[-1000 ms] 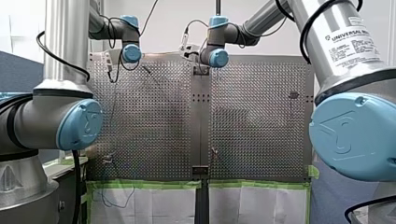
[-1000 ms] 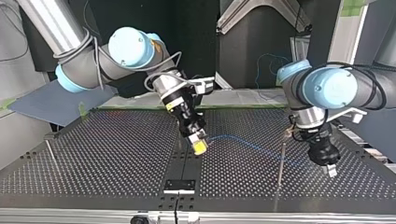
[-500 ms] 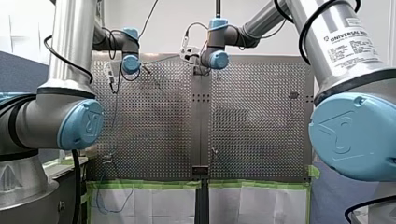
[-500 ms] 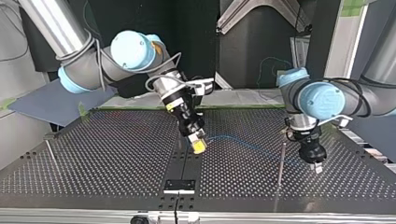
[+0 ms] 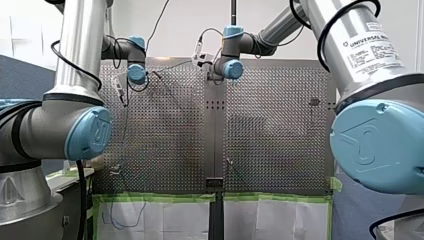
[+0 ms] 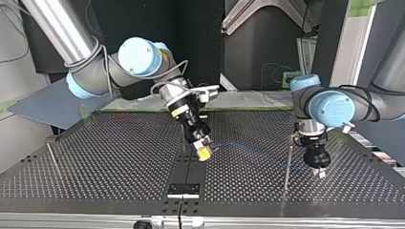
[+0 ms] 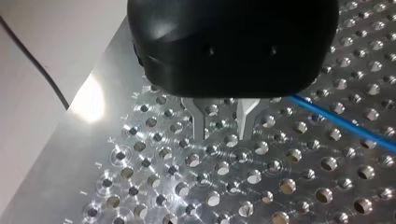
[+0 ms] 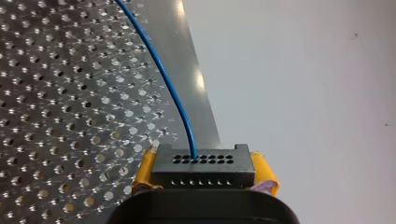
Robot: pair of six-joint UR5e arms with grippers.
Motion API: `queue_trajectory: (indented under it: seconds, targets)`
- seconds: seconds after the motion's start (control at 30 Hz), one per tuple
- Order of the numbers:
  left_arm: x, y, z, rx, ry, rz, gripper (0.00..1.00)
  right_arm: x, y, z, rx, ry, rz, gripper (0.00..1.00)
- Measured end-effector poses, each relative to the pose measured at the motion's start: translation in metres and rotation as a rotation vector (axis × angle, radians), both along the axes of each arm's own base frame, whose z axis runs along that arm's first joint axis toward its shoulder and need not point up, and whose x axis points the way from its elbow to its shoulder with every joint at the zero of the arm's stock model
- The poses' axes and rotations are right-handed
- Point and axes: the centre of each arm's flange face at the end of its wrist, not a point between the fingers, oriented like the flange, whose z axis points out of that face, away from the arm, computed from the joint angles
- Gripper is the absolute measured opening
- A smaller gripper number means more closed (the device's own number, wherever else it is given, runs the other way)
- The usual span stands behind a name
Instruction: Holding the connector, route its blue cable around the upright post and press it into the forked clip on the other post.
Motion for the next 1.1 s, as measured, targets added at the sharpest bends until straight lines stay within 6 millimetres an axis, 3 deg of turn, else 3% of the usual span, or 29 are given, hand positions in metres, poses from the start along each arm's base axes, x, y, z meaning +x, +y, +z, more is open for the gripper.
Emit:
queue_trajectory:
  seconds: [0.2,0.53,0.87,1.03,1.1]
  targets:
    - [0.003,0.003,0.0,-0.034,-0.015,-0.041,0.36,-0.002,-0.009,0.0,-0.001,-0.018,-0.002,0.0]
    - [0.01,0.003,-0.007,-0.064,-0.019,-0.087,0.4,-0.004,-0.026,-0.027,0.036,0.012,-0.018,0.0]
    - [0.015,0.004,-0.021,-0.086,-0.001,-0.094,0.44,-0.005,-0.027,-0.042,0.049,0.082,-0.039,0.0]
    - [0.015,0.001,-0.022,-0.093,0.0,-0.101,0.55,-0.005,-0.028,-0.054,0.062,0.114,-0.043,0.0]
    - [0.015,0.0,-0.023,-0.095,0.001,-0.108,0.65,-0.004,-0.028,-0.062,0.07,0.131,-0.045,0.0]
